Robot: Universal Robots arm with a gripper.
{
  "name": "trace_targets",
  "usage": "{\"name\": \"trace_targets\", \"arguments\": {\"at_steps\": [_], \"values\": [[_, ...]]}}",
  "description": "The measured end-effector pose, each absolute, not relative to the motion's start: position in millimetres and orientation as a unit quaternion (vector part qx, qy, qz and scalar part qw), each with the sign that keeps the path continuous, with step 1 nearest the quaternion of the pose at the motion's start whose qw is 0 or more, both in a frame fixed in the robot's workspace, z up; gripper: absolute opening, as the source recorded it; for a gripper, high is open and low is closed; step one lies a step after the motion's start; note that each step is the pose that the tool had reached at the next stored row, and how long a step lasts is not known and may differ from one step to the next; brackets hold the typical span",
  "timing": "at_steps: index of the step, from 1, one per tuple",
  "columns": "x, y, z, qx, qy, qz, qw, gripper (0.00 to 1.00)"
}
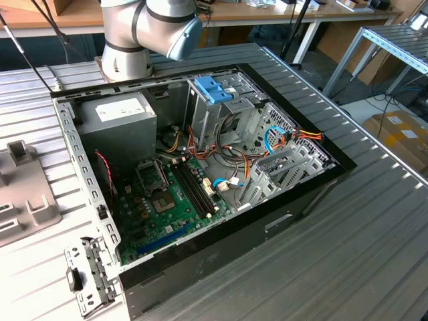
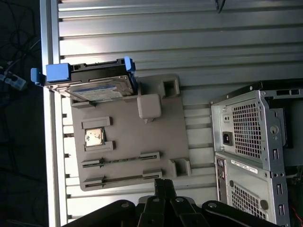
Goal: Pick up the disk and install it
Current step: 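Reach for the disk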
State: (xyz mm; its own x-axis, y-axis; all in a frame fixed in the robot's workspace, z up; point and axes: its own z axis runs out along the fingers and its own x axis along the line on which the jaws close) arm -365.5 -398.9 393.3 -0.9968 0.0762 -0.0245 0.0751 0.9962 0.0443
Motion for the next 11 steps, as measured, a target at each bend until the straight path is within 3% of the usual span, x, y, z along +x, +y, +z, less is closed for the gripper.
{"name": "trace_targets", "arguments": {"at_steps": [11], "values": [[-379.4,-399.0,393.4,0.038,0.999,0.022,0.013,0.11]]}}
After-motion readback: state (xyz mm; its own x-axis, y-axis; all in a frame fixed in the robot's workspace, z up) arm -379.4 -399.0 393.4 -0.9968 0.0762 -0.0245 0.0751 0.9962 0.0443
